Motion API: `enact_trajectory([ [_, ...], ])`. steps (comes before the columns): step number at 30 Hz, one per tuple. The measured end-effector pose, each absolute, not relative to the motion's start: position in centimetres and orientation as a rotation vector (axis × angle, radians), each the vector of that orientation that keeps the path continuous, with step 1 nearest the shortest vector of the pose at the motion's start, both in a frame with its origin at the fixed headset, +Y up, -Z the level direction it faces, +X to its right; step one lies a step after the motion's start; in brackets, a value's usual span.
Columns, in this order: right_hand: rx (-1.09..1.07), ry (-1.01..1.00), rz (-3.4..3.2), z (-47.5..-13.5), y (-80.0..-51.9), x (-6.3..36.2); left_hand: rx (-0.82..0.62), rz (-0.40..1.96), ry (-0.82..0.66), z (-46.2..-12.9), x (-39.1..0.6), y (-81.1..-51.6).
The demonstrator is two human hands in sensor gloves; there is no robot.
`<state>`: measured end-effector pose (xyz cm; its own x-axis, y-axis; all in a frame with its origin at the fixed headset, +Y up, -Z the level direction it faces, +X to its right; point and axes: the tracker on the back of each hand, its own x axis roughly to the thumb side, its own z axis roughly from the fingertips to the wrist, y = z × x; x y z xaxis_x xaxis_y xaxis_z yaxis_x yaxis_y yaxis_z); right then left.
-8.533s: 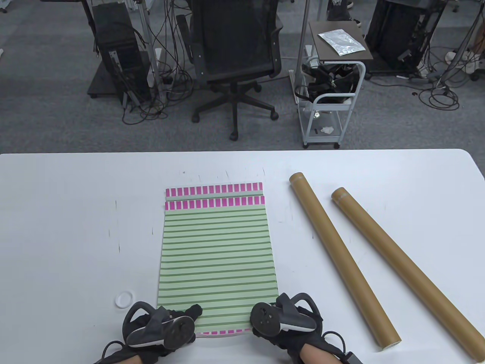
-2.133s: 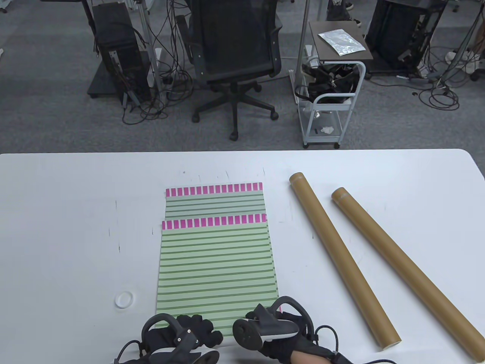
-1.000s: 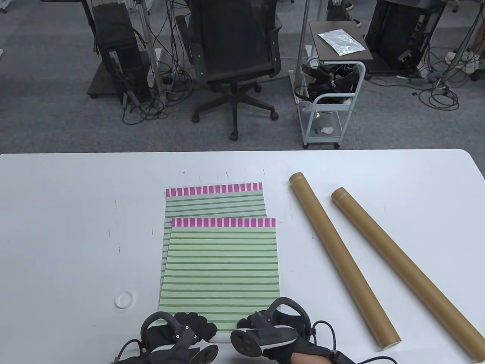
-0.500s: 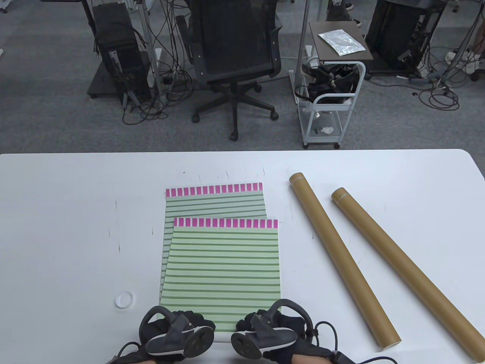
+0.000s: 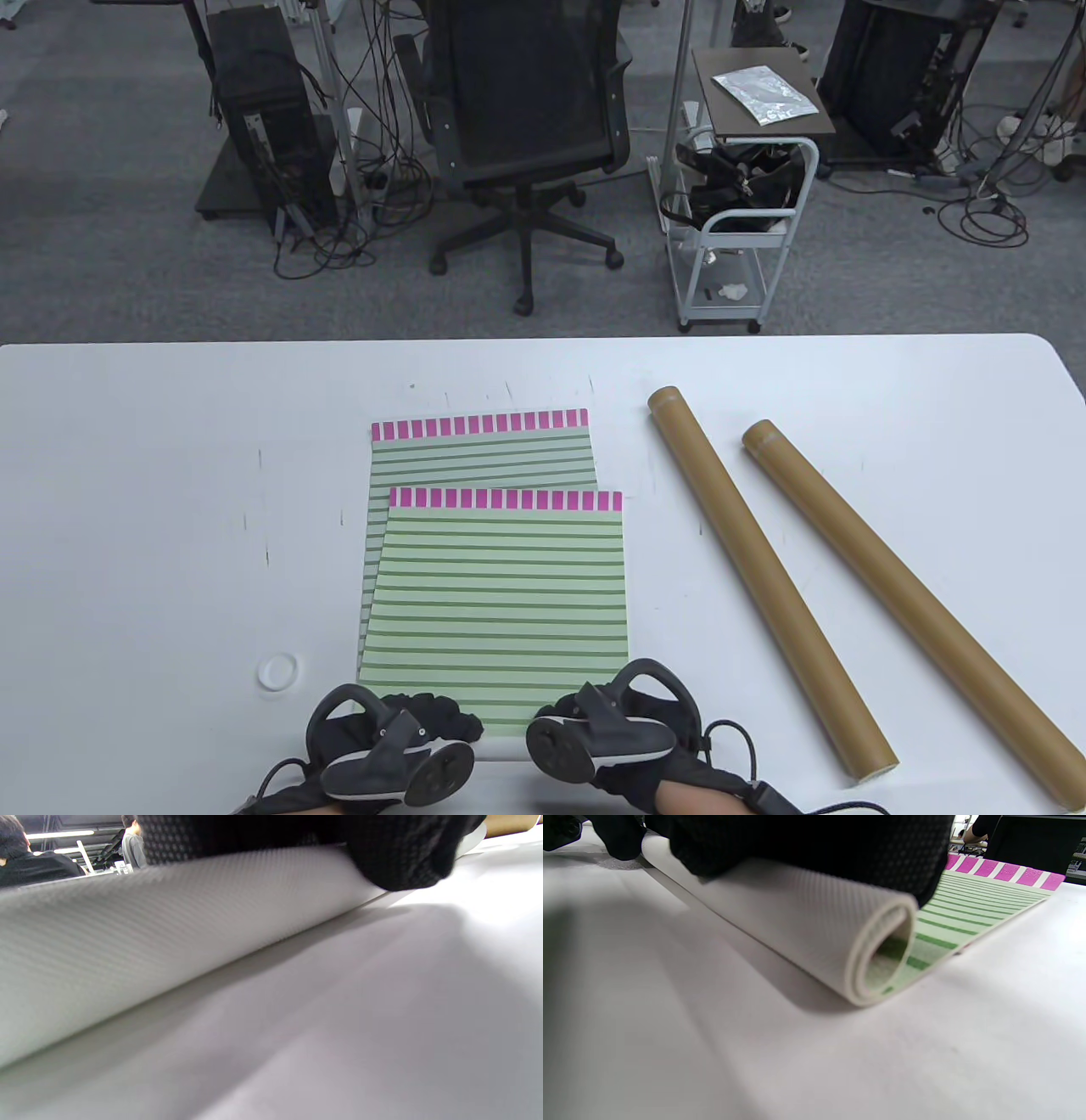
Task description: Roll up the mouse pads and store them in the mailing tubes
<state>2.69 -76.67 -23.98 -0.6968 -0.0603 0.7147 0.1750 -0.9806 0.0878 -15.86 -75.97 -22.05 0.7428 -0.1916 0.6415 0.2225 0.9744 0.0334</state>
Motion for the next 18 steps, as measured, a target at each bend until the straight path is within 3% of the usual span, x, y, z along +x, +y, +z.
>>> enact_trajectory([
  [5, -1.229, -0.013, -2.664, -22.4, -75.8, 2.3, -0.031, -0.242, -0.701, -21.9, -15.6, -75.9],
  [18, -1.188, -0.094, -2.683, -23.1, -76.8, 2.1, -0.036, -0.256, -0.703, -22.0, -15.7, -75.9],
])
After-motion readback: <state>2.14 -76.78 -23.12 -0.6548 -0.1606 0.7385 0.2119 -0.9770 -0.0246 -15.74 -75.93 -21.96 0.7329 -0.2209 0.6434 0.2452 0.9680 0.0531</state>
